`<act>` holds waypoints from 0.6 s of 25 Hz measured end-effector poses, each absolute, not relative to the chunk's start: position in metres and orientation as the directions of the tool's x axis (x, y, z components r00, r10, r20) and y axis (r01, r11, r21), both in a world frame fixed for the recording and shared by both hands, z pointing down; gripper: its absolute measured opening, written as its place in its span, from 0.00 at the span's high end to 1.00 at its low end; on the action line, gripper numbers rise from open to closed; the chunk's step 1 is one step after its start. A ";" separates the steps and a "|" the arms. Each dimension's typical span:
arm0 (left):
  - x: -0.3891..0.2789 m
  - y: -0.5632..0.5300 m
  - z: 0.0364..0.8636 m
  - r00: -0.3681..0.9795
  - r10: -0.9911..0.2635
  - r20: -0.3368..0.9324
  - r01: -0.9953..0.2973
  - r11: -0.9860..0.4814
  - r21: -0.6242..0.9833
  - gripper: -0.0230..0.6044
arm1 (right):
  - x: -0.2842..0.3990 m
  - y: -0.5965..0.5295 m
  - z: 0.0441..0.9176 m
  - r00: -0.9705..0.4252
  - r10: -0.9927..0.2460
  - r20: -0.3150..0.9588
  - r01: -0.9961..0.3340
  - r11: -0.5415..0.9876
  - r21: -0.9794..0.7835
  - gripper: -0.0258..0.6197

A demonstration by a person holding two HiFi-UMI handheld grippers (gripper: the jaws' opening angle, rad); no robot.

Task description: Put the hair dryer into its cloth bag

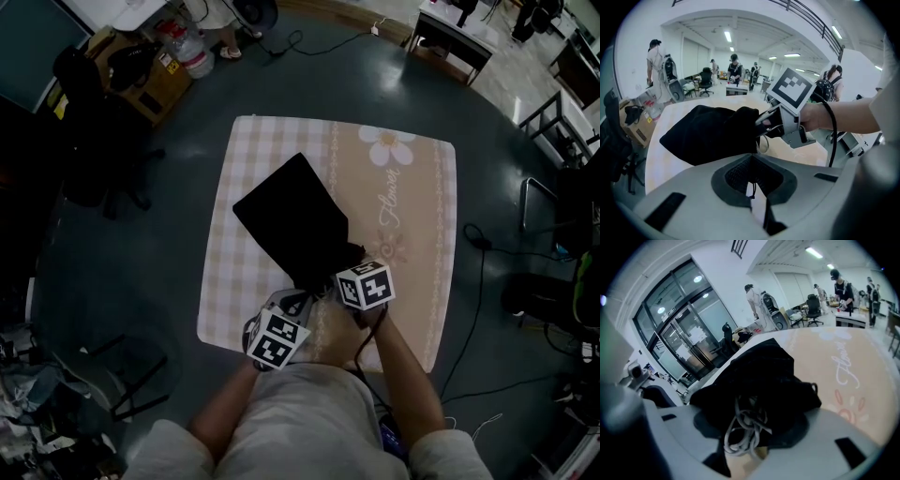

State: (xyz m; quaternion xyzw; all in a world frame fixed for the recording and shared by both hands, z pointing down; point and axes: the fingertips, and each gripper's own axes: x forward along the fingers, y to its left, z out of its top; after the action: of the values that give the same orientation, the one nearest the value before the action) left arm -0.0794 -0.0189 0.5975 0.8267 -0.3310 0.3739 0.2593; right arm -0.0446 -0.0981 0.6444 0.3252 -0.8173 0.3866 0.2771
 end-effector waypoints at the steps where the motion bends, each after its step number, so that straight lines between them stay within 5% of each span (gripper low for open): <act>1: -0.079 -0.019 0.598 0.502 -0.355 0.789 -0.741 -0.646 0.181 0.95 | -0.042 -0.094 0.642 -0.638 -0.318 0.702 -0.742 0.497 -0.449 0.63; 10: -0.076 -0.018 0.599 0.494 -0.365 0.789 -0.747 -0.643 0.170 0.95 | 0.004 -0.048 0.611 -0.594 -0.401 0.697 -0.721 0.649 -0.242 0.64; 12: -0.076 -0.018 0.600 0.488 -0.367 0.792 -0.749 -0.642 0.165 0.95 | 0.025 -0.047 0.601 -0.534 -0.519 0.668 -0.738 0.671 -0.069 0.88; 15: -0.076 -0.018 0.601 0.478 -0.377 0.793 -0.755 -0.638 0.152 0.95 | 0.050 -0.038 0.591 -0.470 -0.635 0.613 -0.715 0.681 0.157 0.94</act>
State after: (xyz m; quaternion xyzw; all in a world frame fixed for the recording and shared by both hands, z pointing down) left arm -0.0759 -0.0178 0.6009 0.8226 -0.3438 0.3776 0.2501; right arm 0.0503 -0.0384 0.5915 0.3949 -0.8550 0.0607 0.3306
